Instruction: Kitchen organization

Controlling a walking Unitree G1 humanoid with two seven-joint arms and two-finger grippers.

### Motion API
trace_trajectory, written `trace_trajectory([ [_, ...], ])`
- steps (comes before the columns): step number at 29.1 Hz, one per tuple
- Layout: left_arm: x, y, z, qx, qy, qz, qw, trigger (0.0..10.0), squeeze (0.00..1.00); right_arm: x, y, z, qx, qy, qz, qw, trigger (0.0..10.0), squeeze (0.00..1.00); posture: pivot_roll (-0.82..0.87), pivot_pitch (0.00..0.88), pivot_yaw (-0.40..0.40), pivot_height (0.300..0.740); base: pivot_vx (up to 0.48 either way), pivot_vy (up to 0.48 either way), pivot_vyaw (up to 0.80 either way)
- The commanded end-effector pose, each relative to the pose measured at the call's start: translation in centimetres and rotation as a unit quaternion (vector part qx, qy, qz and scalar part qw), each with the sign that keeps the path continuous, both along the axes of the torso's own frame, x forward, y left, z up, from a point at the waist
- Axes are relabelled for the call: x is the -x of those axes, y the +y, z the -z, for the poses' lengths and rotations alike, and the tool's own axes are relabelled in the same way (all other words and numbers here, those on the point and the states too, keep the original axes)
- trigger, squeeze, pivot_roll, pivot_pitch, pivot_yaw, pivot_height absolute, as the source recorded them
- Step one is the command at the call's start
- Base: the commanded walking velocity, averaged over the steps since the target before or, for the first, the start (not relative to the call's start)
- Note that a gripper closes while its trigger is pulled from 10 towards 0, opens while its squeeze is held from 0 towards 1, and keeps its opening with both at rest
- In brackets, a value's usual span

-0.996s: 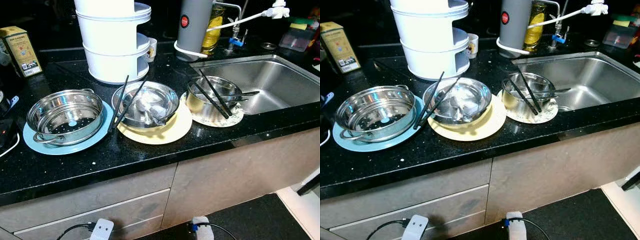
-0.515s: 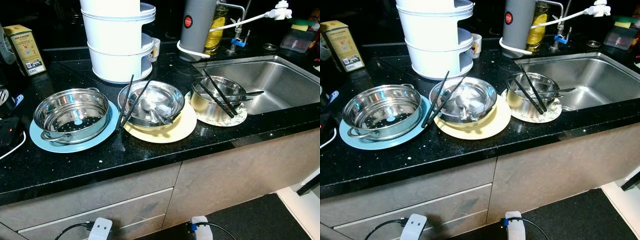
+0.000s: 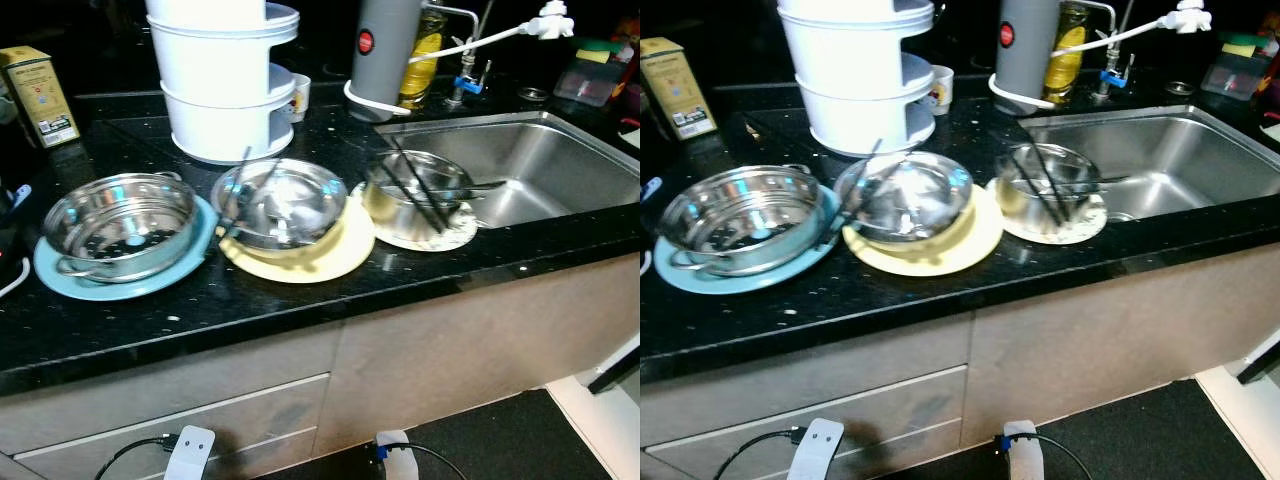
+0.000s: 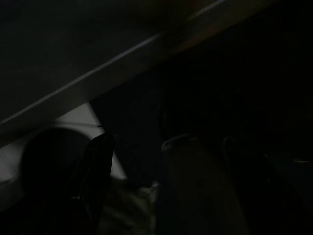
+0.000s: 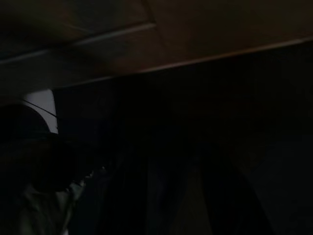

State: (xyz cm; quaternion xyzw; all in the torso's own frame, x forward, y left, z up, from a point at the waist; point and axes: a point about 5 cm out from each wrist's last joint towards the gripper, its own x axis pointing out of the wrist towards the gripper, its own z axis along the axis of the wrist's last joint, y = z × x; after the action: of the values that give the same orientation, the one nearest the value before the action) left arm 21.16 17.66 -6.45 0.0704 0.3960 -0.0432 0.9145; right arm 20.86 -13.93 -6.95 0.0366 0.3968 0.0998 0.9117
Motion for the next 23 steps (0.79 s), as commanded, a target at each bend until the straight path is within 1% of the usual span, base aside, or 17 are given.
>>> trace_trajectory([
  [1, 0.15, 0.02, 0.04, 0.002, -0.001, -0.004, 1.000, 10.0, 0.00, 0.61, -0.10, 0.40, 0.003, 0.014, 0.001, 1.000, 10.0, 0.00, -0.05, 0.145, -0.046, 0.740, 0.000, 0.000, 0.00],
  [5, 0.17, -0.03, 0.06, 0.006, 0.002, -0.009, 1.000, 10.0, 0.00, 0.56, -0.13, 0.36, 0.003, 0.013, 0.001, 1.000, 10.0, 0.00, -0.05, 0.147, -0.046, 0.740, 0.000, 0.000, 0.00],
  [7, 0.19, -0.02, 0.08, 0.007, 0.003, -0.010, 1.000, 10.0, 0.00, 0.55, -0.12, 0.36, 0.003, 0.013, 0.001, 1.000, 10.0, 0.00, -0.05, 0.147, -0.046, 0.740, 0.000, 0.277, 0.00],
  [12, 0.26, -0.02, 0.09, 0.010, 0.003, -0.010, 1.000, 10.0, 0.00, 0.51, -0.11, 0.34, 0.003, 0.013, 0.000, 1.000, 10.0, 0.00, -0.05, 0.147, -0.045, 0.740, 0.000, 0.480, 0.00],
  [19, 0.40, -0.12, 0.00, 0.004, -0.005, 0.004, 1.000, 10.0, 0.00, 0.51, -0.13, 0.34, 0.005, 0.013, -0.001, 1.000, 10.0, 0.00, -0.05, 0.152, -0.041, 0.740, 0.000, 0.000, 0.00],
  [23, 0.60, -0.16, -0.23, 0.010, -0.026, 0.001, 1.000, 10.0, 0.00, 0.73, -0.18, 0.45, 0.005, 0.015, -0.001, 1.000, 10.0, 0.00, -0.05, 0.153, -0.041, 0.740, 0.000, 0.000, 0.00],
])
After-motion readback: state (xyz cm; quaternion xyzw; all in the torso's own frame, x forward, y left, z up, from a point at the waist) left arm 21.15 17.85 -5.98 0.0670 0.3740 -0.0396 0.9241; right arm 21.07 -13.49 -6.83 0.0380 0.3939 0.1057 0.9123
